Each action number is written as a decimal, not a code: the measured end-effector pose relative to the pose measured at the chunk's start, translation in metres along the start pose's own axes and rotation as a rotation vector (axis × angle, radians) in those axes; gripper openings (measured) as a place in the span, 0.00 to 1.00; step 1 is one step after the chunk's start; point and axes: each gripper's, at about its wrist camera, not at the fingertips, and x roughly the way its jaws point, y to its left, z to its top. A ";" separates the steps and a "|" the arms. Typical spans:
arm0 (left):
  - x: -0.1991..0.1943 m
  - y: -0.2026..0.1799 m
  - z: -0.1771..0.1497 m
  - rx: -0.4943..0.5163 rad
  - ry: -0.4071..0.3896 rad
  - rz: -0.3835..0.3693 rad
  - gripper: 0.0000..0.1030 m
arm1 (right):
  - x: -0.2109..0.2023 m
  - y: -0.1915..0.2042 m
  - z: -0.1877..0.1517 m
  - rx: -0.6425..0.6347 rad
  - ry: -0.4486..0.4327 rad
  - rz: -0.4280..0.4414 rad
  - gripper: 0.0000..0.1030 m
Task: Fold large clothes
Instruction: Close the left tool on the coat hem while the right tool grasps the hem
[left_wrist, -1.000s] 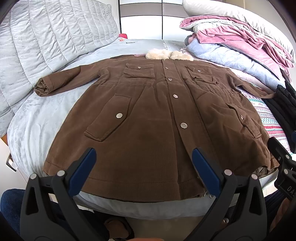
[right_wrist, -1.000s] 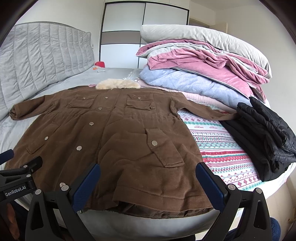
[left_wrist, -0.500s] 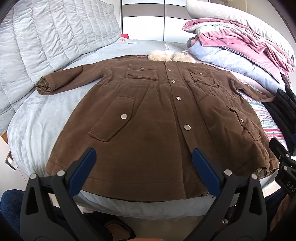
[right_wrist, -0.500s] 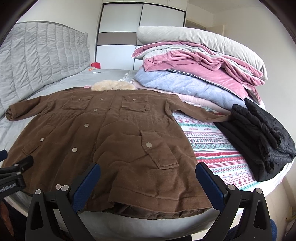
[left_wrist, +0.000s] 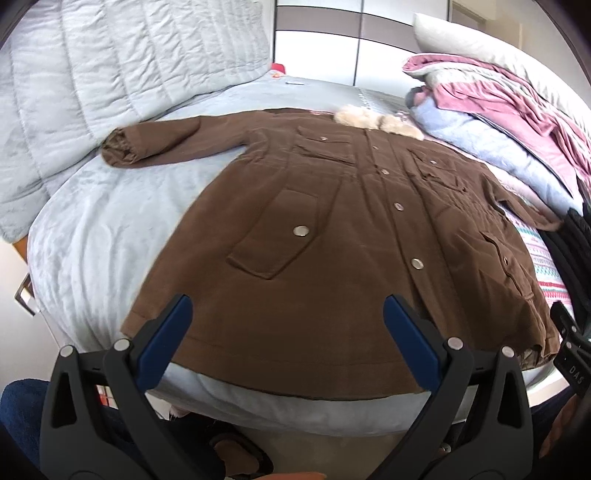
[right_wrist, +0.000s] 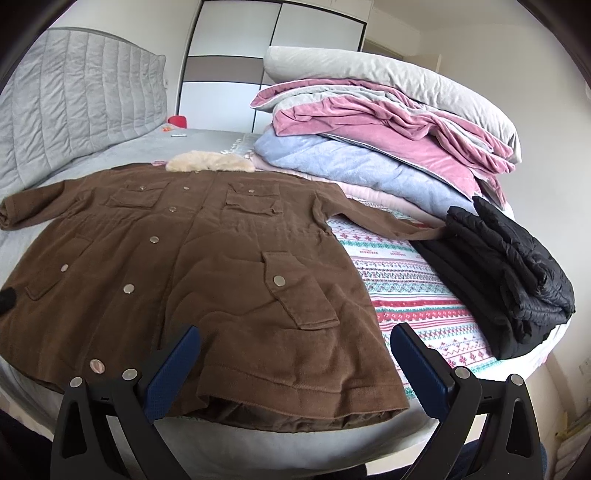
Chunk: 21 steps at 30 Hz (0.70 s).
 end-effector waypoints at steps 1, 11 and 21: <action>-0.001 0.004 0.001 -0.012 0.012 -0.008 1.00 | 0.000 -0.001 0.000 0.003 0.005 -0.001 1.00; 0.000 0.036 0.002 -0.030 -0.015 0.035 1.00 | -0.004 -0.016 -0.006 -0.007 -0.074 0.031 1.00; 0.029 0.115 -0.015 -0.181 0.089 0.096 0.92 | 0.060 -0.139 -0.017 0.381 0.180 0.232 1.00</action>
